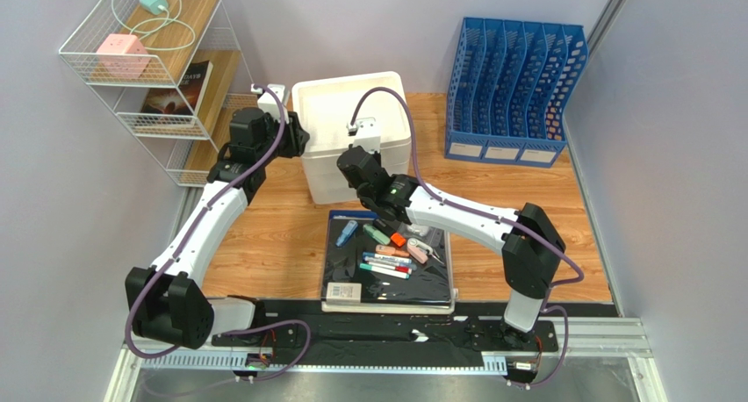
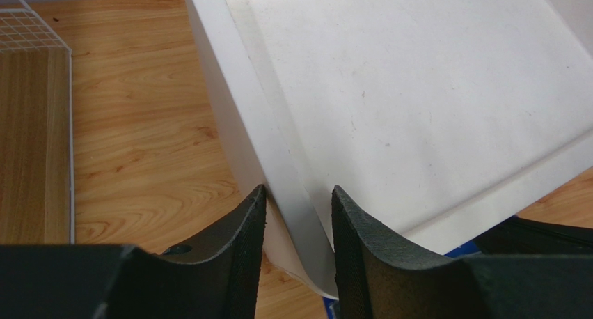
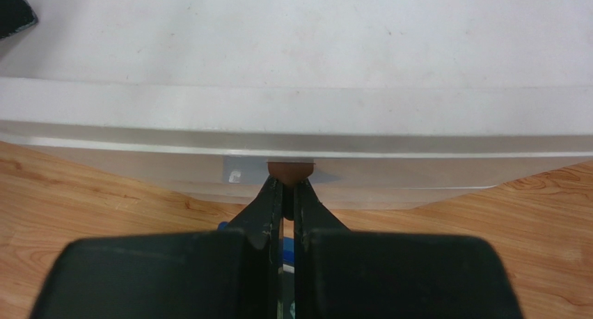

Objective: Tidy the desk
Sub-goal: Open the drawer in the storage box.

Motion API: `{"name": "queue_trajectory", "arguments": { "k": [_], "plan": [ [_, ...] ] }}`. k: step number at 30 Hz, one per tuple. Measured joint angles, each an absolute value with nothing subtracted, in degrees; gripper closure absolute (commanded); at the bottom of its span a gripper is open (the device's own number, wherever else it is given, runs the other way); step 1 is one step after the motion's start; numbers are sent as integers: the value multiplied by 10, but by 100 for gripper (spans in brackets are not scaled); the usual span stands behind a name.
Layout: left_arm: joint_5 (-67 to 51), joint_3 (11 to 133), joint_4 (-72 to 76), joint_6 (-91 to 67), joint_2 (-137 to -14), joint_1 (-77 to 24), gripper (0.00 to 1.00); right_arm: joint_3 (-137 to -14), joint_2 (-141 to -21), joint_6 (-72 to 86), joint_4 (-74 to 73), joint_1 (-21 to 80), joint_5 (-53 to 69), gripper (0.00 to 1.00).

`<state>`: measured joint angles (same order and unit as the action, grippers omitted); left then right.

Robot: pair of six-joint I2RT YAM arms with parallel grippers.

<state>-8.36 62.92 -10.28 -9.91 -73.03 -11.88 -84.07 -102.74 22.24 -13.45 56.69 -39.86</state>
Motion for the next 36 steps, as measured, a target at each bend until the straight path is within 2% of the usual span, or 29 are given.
{"name": "queue_trajectory", "arguments": {
  "k": [9, 21, 24, 25, 26, 28, 30, 31, 36],
  "plan": [
    [-78, 629, -78, -103, -745, -119, 58, -799, -988, 242, -135, 581, -383, 100],
    [-75, 629, -68, -106, -750, -119, 58, -730, -907, 268, -196, 650, -406, 100],
    [-74, 629, -68, -106, -750, -120, 59, -722, -897, 276, -199, 656, -412, 80],
    [-74, 629, -68, -106, -750, -120, 58, -720, -896, 279, -200, 656, -413, 57],
    [-74, 629, -68, -106, -750, -120, 59, -720, -896, 280, -203, 656, -415, 40],
    [-73, 629, -67, -106, -750, -120, 59, -720, -894, 285, -214, 658, -419, 22],
    [-72, 629, -67, -106, -750, -120, 59, -720, -893, 284, -238, 661, -422, 13],
    [-72, 628, -66, -106, -750, -120, 59, -720, -893, 283, -250, 663, -425, 5],
    [-69, 627, -63, -105, -750, -120, 55, -722, -877, 281, -316, 694, -447, 3]
  ]
}}
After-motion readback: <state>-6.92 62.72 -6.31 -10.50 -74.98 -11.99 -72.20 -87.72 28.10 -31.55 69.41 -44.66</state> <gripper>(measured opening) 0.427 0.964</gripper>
